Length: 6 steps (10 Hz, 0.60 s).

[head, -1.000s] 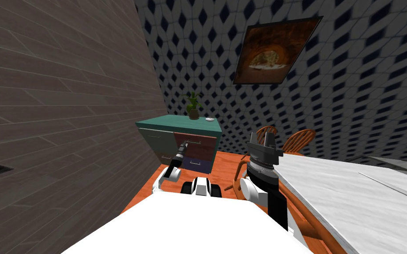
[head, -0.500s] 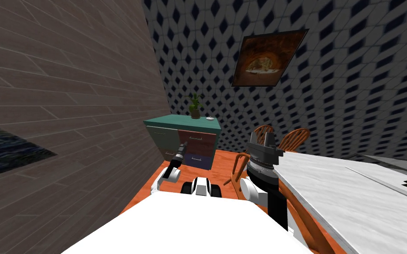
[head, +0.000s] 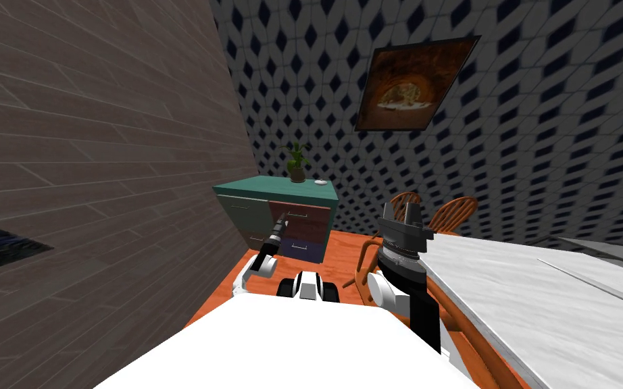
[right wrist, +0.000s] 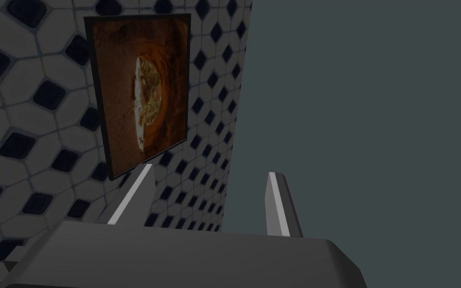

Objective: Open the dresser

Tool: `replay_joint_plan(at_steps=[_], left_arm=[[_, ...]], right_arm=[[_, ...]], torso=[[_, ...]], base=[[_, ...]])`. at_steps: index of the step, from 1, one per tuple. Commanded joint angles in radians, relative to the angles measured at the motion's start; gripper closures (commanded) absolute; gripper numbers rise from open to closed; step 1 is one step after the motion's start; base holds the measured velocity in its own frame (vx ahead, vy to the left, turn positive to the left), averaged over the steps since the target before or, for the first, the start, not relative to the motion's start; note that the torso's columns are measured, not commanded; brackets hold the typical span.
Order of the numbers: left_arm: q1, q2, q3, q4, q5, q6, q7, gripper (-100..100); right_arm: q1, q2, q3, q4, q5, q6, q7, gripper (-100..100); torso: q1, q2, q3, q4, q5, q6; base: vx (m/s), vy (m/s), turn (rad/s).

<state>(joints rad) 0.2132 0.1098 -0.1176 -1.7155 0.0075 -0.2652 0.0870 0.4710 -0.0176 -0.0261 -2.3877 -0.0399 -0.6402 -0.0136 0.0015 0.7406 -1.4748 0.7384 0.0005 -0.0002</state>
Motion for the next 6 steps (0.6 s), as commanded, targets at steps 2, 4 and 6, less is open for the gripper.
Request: replay_joint_plan(at_steps=[2, 4, 6], left_arm=[[0.003, 0.006, 0.002, -0.032, 0.001, 0.027, 0.003, -100], [0.000, 0.003, 0.001, -0.016, 0.001, 0.017, 0.002, 100], [0.016, 0.010, -0.005, -0.047, 0.001, 0.029, 0.005, 100]], right_arm=[[0.000, 0.000, 0.000, 0.000, 0.000, 0.000, 0.000, 0], [0.000, 0.000, 0.000, 0.000, 0.000, 0.000, 0.000, 0], [-0.001, 0.000, 0.000, 0.000, 0.000, 0.000, 0.000, 0]], torso=[[-0.002, 0.000, 0.000, 0.000, -0.001, 0.000], [0.000, 0.005, 0.003, 0.001, 0.000, 0.000], [-0.002, 0.002, 0.001, 0.001, -0.001, 0.000]], base=[[0.079, -0.011, -0.002], [-0.058, 0.016, 0.005], [-0.139, -0.008, 0.025]])
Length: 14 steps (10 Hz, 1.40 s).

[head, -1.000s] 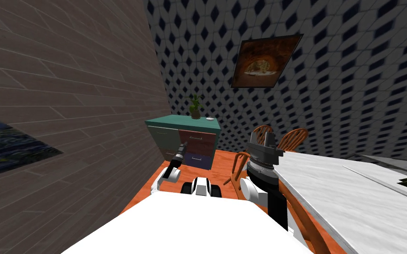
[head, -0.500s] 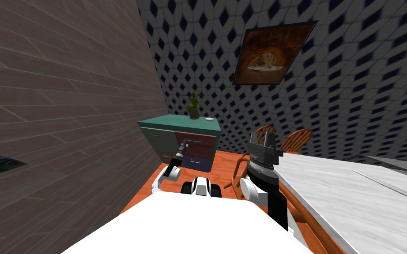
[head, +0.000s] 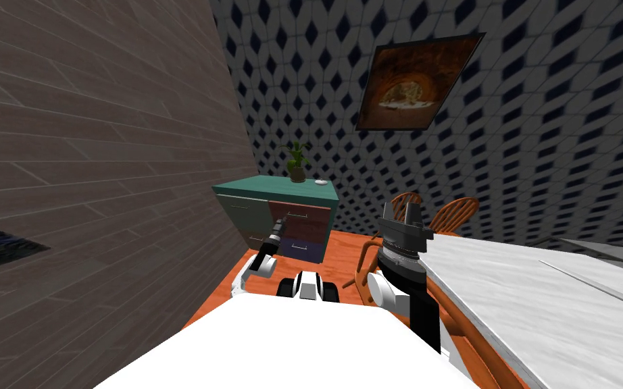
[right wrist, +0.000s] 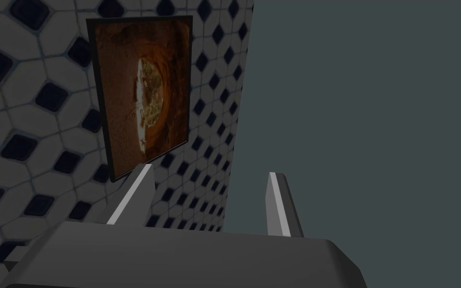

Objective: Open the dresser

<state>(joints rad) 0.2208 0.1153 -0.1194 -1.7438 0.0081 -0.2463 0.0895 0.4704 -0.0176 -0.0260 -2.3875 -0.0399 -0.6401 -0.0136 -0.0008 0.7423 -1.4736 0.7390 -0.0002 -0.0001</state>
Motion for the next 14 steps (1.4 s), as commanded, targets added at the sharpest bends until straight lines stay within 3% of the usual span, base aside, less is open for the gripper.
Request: replay_joint_plan(at_steps=[1, 3, 4, 8, 13, 14], left_arm=[[0.018, 0.009, -0.008, -0.039, 0.001, 0.020, 0.005, 100], [0.021, 0.010, -0.009, -0.045, 0.001, 0.022, 0.005, 100], [0.012, 0.006, -0.005, -0.023, 0.001, 0.016, 0.004, -100], [0.001, 0.001, -0.001, 0.000, 0.001, 0.008, 0.002, -100], [-0.109, -0.067, 0.019, 0.061, -0.020, 0.061, -0.035, -100], [-0.095, -0.063, 0.015, 0.052, -0.019, 0.054, -0.032, -100]], right_arm=[[0.000, 0.000, 0.000, 0.000, 0.000, 0.000, 0.000, 0], [0.000, 0.000, 0.000, 0.000, 0.000, 0.000, 0.000, 0], [0.000, 0.000, 0.000, 0.000, 0.000, 0.000, 0.000, 0], [0.001, 0.000, 0.000, 0.000, 0.000, 0.000, 0.000, 0], [0.000, 0.000, 0.000, 0.000, 0.000, 0.000, 0.000, 0], [0.000, 0.000, 0.000, 0.000, 0.000, 0.000, 0.000, 0]], torso=[[0.000, 0.000, 0.000, 0.000, 0.000, 0.000], [0.002, -0.003, -0.001, -0.001, 0.001, 0.000], [0.001, -0.010, -0.005, -0.002, 0.000, 0.000], [0.001, -0.007, -0.004, -0.002, 0.000, 0.000], [0.001, -0.004, -0.002, -0.001, 0.000, 0.000], [0.001, -0.005, -0.003, -0.001, 0.000, 0.000]], base=[[-0.189, 0.007, 0.028], [-0.145, 0.013, 0.010], [0.070, -0.013, -0.034], [0.146, -0.006, -0.016], [-0.009, 0.034, -0.013], [-0.010, 0.017, -0.006]])
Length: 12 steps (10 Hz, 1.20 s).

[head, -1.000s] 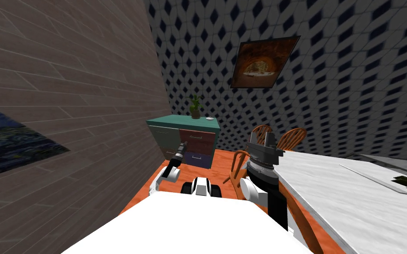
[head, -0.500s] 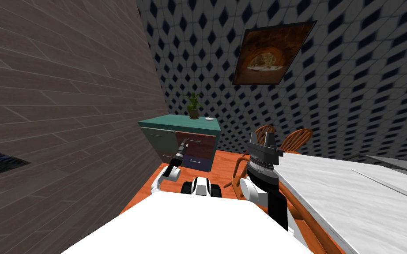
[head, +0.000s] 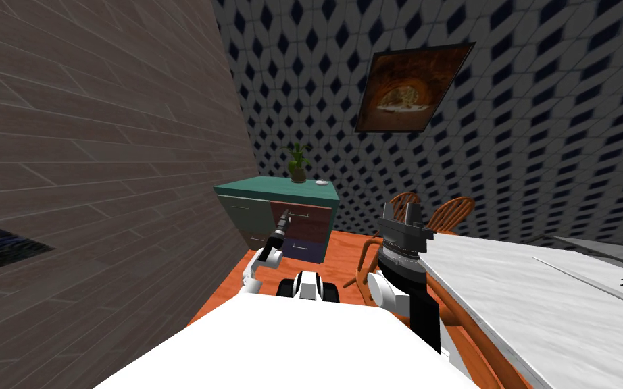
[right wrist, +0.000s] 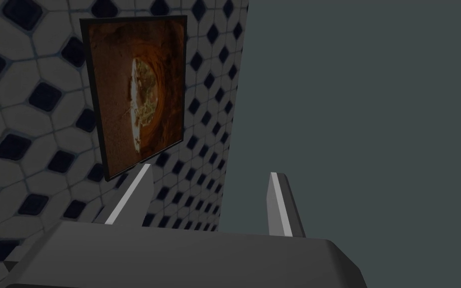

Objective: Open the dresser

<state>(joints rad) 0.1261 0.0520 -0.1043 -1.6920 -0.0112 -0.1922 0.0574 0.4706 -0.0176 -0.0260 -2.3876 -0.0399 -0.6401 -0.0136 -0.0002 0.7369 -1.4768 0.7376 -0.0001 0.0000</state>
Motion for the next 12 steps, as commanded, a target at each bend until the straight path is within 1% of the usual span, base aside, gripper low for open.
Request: replay_joint_plan(at_steps=[1, 2, 5, 6, 7, 8, 10, 11, 12], left_arm=[[0.029, 0.023, -0.004, -0.015, 0.008, -0.015, 0.012, 100], [0.051, 0.037, -0.008, -0.026, 0.012, -0.026, 0.019, 100], [0.095, 0.064, -0.016, -0.050, 0.020, -0.047, 0.034, 100], [0.081, 0.059, -0.013, -0.039, 0.019, -0.043, 0.031, 100], [0.077, 0.063, -0.037, -0.052, -0.001, -0.024, 0.005, -100], [0.074, 0.047, -0.047, -0.050, -0.010, -0.015, -0.007, -100], [0.073, 0.000, -0.050, -0.048, -0.012, -0.011, -0.010, -100], [0.075, 0.014, -0.049, -0.053, -0.011, -0.010, -0.009, -100], [0.074, 0.013, -0.048, -0.080, -0.012, 0.019, -0.009, -100]], right_arm=[[0.000, 0.000, 0.000, 0.000, 0.000, 0.000, 0.000, 0], [0.000, 0.000, 0.000, 0.000, 0.000, 0.000, 0.000, 0], [0.000, 0.000, 0.000, 0.000, 0.000, 0.000, 0.000, 0], [0.000, 0.000, 0.000, 0.000, 0.000, 0.000, 0.000, 0], [0.000, 0.000, 0.000, 0.000, 0.000, 0.000, 0.000, 0], [0.000, 0.000, 0.000, 0.000, 0.000, 0.000, 0.000, 0], [0.000, 0.000, 0.000, 0.000, 0.000, 0.000, 0.000, 0], [0.000, 0.000, 0.000, 0.000, 0.000, 0.000, 0.000, 0], [0.000, 0.000, 0.000, 0.000, 0.000, 0.000, 0.000, 0]], torso=[[-0.001, 0.000, 0.000, 0.000, 0.000, 0.000], [-0.002, 0.000, 0.000, 0.000, -0.001, 0.000], [0.000, 0.001, 0.001, 0.000, 0.000, 0.000], [0.001, 0.002, 0.001, 0.001, 0.000, 0.000], [0.002, 0.002, 0.001, 0.001, 0.001, 0.000], [0.001, 0.000, 0.000, 0.000, 0.000, 0.000], [0.000, 0.000, 0.000, 0.000, 0.000, 0.000], [0.000, 0.002, 0.001, 0.001, 0.000, 0.000], [0.001, 0.003, 0.002, 0.001, 0.000, 0.000]], base=[[0.008, -0.021, 0.019], [0.014, -0.049, 0.022], [0.012, -0.038, 0.010], [0.001, -0.011, 0.003], [0.033, -0.010, 0.055], [0.056, -0.025, 0.043], [0.041, -0.016, 0.008], [0.012, -0.007, 0.000], [0.065, -0.006, -0.011]])
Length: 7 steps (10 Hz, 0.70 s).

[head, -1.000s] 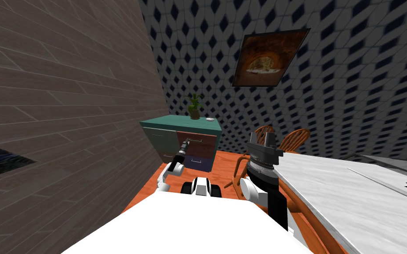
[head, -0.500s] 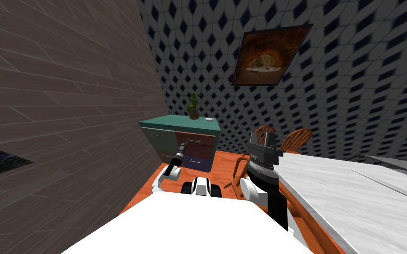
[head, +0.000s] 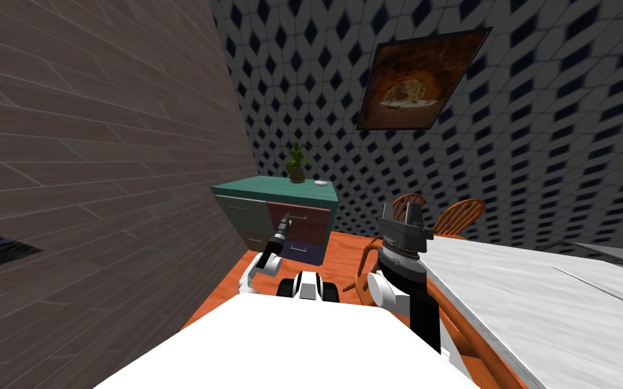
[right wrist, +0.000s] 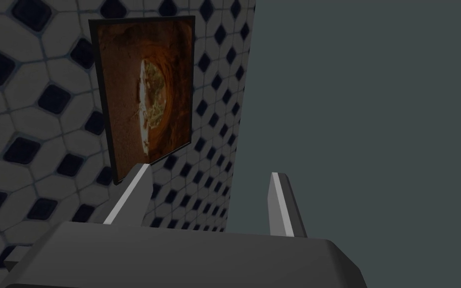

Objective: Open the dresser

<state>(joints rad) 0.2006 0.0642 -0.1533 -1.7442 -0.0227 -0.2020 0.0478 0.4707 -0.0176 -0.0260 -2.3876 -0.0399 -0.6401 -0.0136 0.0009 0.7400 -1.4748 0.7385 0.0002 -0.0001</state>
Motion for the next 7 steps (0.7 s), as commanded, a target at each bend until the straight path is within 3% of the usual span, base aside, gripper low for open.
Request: replay_joint_plan(at_steps=[1, 2, 6, 7], left_arm=[[0.001, 0.000, 0.000, -0.018, -0.001, 0.015, 0.000, -100], [0.000, -0.001, 0.000, -0.021, -0.001, 0.020, 0.000, 100], [0.029, 0.009, -0.015, -0.066, -0.001, 0.033, 0.003, 100], [0.028, 0.009, -0.013, -0.053, -0.001, 0.037, 0.004, 100]], right_arm=[[0.000, 0.000, 0.000, 0.000, 0.000, 0.000, 0.000, 0], [0.000, 0.000, 0.000, 0.000, 0.000, 0.000, 0.000, 0], [0.000, 0.000, 0.000, 0.000, 0.000, 0.000, 0.000, 0], [0.000, 0.000, 0.000, 0.000, 0.000, 0.000, 0.000, 0]], torso=[[0.000, -0.003, -0.002, -0.001, 0.000, 0.000], [0.000, -0.002, -0.001, -0.001, 0.000, 0.000], [-0.002, 0.006, 0.004, 0.004, -0.002, -0.001], [-0.002, 0.004, 0.002, 0.005, -0.002, -0.001]], base=[[0.041, -0.003, -0.002], [0.006, -0.001, 0.001], [-0.182, 0.013, 0.019], [-0.089, 0.004, 0.003]])
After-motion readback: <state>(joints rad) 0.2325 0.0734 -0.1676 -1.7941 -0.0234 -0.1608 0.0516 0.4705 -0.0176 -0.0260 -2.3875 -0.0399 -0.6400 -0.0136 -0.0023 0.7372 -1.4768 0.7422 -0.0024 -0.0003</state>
